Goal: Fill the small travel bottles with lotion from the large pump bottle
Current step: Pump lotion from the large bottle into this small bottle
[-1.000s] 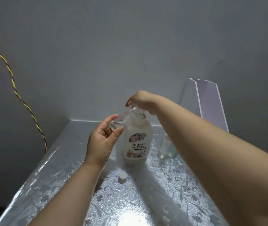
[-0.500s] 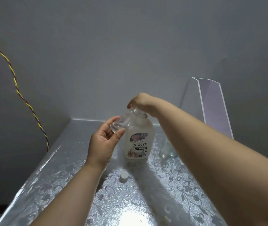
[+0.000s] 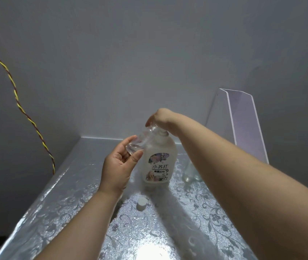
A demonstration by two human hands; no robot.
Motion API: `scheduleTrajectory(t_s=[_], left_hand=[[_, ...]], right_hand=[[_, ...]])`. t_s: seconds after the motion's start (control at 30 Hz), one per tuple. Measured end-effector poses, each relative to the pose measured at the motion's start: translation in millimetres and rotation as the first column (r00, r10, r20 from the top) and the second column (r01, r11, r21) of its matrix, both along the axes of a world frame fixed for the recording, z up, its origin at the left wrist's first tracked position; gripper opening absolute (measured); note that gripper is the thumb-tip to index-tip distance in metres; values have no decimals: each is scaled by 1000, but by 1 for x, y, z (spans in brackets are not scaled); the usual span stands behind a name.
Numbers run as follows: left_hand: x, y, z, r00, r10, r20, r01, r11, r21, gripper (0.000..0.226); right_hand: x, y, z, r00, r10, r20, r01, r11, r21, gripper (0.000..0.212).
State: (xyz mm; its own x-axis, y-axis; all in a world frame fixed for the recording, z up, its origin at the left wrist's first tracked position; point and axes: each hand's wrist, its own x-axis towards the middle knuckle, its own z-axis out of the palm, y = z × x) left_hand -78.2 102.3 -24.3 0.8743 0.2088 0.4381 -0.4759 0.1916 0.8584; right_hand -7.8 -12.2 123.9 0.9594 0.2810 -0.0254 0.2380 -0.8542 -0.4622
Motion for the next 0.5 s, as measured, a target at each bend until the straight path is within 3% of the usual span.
scheduleTrajectory(t_s=[0.3,0.5], left_hand=[[5,5,2,999,32,42,-34,998,56,48],[7,4,-2,999,29,25,-30,998,49,45]], right_hand=[[0,-2,10,1000,-2,10,1,998,59,34],[0,1,6,1000,-22,-16,22,1000,12,38]])
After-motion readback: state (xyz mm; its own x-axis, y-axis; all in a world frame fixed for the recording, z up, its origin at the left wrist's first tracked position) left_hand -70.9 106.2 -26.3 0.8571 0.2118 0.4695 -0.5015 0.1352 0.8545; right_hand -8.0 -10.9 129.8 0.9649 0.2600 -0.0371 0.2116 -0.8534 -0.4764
